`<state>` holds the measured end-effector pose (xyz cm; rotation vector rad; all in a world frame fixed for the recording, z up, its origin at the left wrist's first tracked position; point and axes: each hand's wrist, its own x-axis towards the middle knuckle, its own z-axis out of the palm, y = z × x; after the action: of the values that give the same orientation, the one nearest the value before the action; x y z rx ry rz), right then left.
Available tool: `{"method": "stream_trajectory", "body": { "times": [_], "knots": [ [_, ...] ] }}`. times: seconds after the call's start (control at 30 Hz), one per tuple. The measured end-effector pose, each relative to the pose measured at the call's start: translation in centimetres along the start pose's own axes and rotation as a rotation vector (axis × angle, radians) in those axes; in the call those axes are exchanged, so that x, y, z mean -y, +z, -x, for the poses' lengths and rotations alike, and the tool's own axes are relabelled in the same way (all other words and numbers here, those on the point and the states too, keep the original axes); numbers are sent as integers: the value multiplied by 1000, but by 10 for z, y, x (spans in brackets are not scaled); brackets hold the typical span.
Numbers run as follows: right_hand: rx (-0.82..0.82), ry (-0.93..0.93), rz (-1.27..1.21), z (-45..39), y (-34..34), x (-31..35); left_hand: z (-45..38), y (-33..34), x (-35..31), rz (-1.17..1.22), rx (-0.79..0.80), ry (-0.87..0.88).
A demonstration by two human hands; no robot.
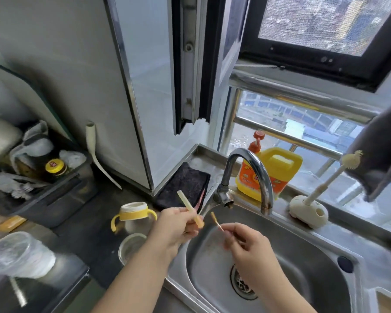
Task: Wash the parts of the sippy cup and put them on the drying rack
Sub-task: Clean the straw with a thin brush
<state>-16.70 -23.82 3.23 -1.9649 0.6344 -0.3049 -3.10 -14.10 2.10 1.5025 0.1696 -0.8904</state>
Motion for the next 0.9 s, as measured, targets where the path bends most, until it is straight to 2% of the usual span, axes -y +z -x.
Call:
{"method": "stream_trajectory", "body": {
  "times": [0.07,0.17,0.43,0.77,0.9],
  "knots": [
    [10,-27,69,19,-10,-3,12,9,-1,260,130,-132],
    [3,-55,94,42,-21,-6,23,23,-1,374,208,-207],
    [-133,-68,75,67,-47,-4,44,59,6,339,317,-234],
    [-102,29,68,71,-58,-6,53,69,13,289,375,-224],
    [-86,69,45,70,-61,-7,54,68,15,253,378,-158]
  ]
}}
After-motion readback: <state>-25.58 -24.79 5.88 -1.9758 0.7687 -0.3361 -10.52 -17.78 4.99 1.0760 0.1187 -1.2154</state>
